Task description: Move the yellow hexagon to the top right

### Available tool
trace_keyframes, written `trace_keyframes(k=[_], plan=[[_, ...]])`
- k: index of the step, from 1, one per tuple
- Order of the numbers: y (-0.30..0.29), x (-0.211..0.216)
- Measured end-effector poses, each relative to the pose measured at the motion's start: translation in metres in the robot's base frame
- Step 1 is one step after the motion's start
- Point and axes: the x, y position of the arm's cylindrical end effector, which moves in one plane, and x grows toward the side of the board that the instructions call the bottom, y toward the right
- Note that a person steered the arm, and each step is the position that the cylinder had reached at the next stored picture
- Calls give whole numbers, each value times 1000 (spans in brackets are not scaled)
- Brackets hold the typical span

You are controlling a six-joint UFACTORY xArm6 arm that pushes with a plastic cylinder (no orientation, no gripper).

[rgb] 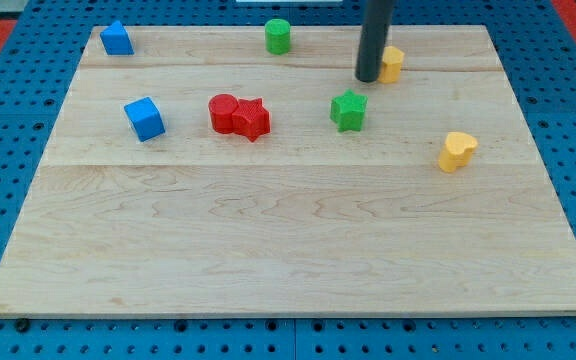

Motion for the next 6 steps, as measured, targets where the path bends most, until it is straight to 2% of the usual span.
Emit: trace_keyframes(k=[3,5,6], plan=[[70,-4],[75,-48],[78,-40]])
